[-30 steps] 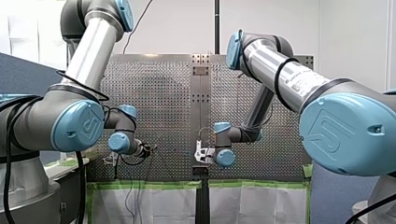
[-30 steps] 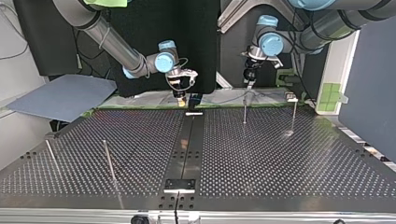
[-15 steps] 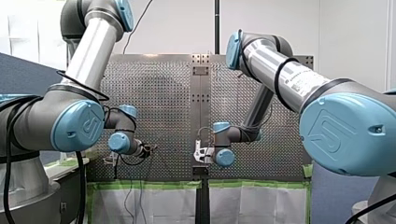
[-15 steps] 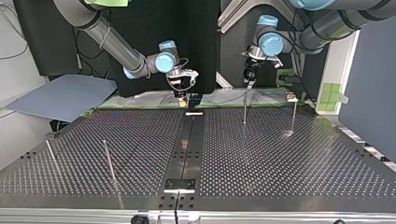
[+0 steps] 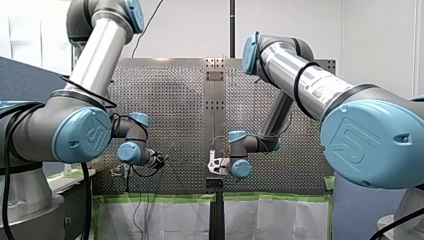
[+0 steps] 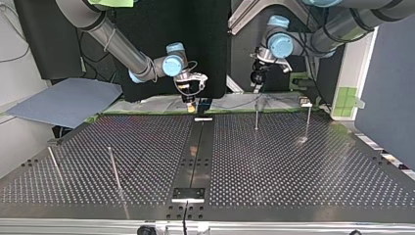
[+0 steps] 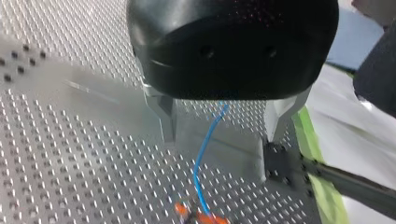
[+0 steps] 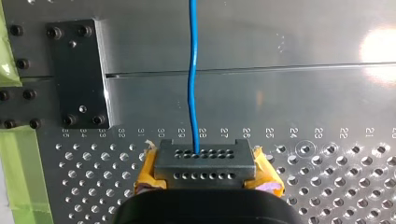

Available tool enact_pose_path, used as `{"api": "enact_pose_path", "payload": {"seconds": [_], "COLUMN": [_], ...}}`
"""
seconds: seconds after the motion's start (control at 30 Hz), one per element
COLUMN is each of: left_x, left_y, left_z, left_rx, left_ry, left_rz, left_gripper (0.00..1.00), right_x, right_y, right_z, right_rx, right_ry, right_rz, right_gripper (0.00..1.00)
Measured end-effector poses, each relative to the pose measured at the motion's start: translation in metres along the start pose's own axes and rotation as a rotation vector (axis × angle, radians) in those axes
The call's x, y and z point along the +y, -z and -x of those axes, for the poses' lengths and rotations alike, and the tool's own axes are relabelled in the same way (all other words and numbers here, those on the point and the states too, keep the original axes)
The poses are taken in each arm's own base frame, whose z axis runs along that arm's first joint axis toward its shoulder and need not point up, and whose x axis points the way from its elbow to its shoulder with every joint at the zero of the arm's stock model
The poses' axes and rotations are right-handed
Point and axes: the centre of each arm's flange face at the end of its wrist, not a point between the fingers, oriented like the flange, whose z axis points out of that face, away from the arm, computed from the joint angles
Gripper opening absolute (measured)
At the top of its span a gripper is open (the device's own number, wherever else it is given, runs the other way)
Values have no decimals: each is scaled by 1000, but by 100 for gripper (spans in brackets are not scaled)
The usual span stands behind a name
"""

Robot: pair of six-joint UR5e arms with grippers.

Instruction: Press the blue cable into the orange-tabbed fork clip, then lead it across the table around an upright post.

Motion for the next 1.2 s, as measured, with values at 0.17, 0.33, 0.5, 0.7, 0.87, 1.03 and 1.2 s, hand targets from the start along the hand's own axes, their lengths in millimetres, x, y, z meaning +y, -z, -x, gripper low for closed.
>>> {"api": "enact_pose_path", "payload": {"seconds": [0.17, 0.33, 0.5, 0.7, 0.87, 1.03, 1.2], "left_x": [-17, -35, -51, -67, -80, -93, -93], "left_y": [-14, -24, -23, -22, -27, -36, -46], "left_z": [11, 21, 19, 9, -4, -14, -17], "left_rx": [-55, -95, -99, -74, -54, -71, -80], "left_ry": [22, 54, 75, 64, 23, 9, 6], "left_rz": [-24, -34, -36, -28, -21, -20, 15], "left_gripper": [98, 98, 98, 98, 98, 98, 98], "right_x": [3, 4, 4, 5, 4, 4, 3], "right_y": [-1, -1, -1, -1, -1, -1, 0], "right_z": [0, 0, 0, 0, 0, 0, 1], "right_rx": [0, -1, -1, 0, -1, -4, -7], "right_ry": [-1, -1, -1, -1, -1, 0, 1], "right_rz": [3, 3, 3, 4, 3, 0, -2], "right_gripper": [0, 0, 0, 0, 0, 0, 0]}}
